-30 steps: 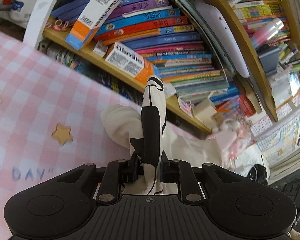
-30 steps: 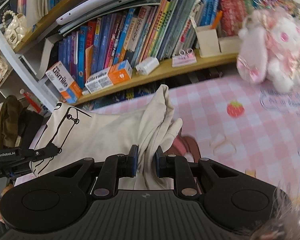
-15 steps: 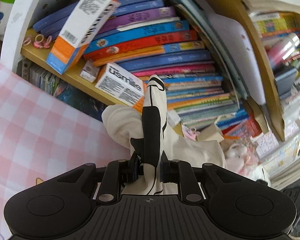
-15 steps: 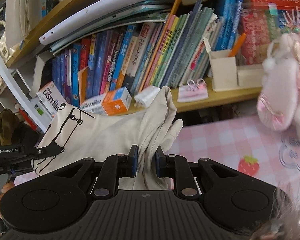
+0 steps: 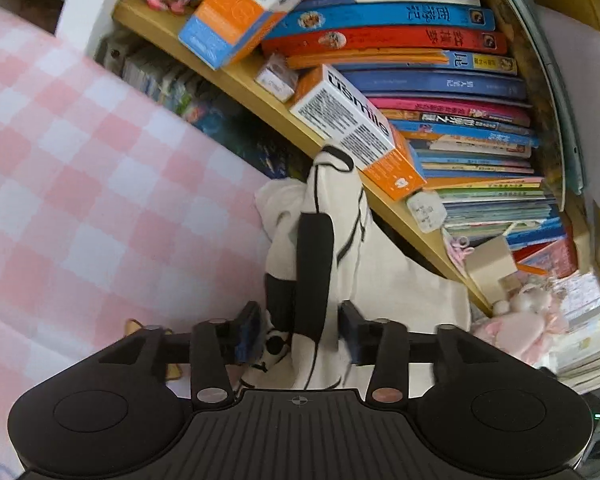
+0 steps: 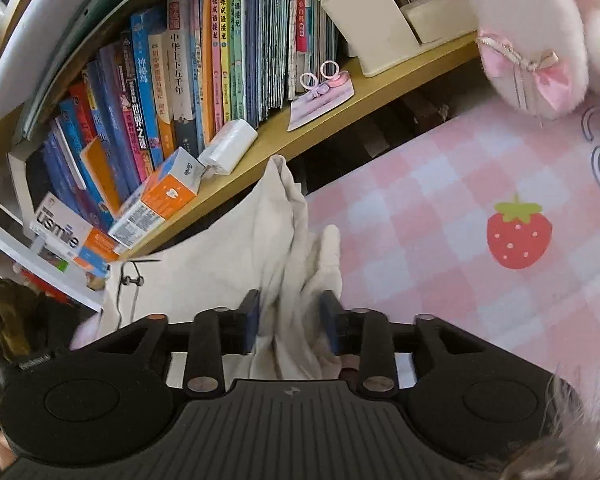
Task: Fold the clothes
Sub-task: 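Open both grippers to release the folded shirt and pull back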
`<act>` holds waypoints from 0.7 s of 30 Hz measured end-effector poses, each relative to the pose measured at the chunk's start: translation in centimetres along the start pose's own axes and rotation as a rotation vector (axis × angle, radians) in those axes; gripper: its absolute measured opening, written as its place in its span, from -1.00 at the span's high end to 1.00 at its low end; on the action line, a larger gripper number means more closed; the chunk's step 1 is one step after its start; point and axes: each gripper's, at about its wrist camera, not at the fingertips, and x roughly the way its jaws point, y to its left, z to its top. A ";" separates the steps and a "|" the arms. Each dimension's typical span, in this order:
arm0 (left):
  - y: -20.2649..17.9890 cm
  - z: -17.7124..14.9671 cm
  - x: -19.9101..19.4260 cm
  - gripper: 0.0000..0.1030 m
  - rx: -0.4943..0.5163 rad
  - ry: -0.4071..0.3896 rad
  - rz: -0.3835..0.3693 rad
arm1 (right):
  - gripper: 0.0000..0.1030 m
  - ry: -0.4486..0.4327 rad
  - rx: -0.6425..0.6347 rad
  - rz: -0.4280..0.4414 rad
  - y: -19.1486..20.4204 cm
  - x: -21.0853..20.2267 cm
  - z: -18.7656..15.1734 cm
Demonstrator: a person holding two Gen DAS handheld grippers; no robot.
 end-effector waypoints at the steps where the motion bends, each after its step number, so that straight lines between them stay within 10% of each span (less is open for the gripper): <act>1: -0.1 0.1 -0.4 -0.10 0.012 -0.008 0.017 | 0.22 -0.003 -0.008 -0.011 0.2 -0.2 0.0; 11: -2.7 -3.4 -4.8 -0.42 0.190 -0.066 0.171 | 0.08 -0.066 -0.063 -0.093 1.0 -4.9 -1.3; 21: -4.9 -8.5 -7.3 -0.59 0.331 -0.088 0.308 | -0.49 -0.083 -0.346 -0.222 5.2 -7.9 -6.5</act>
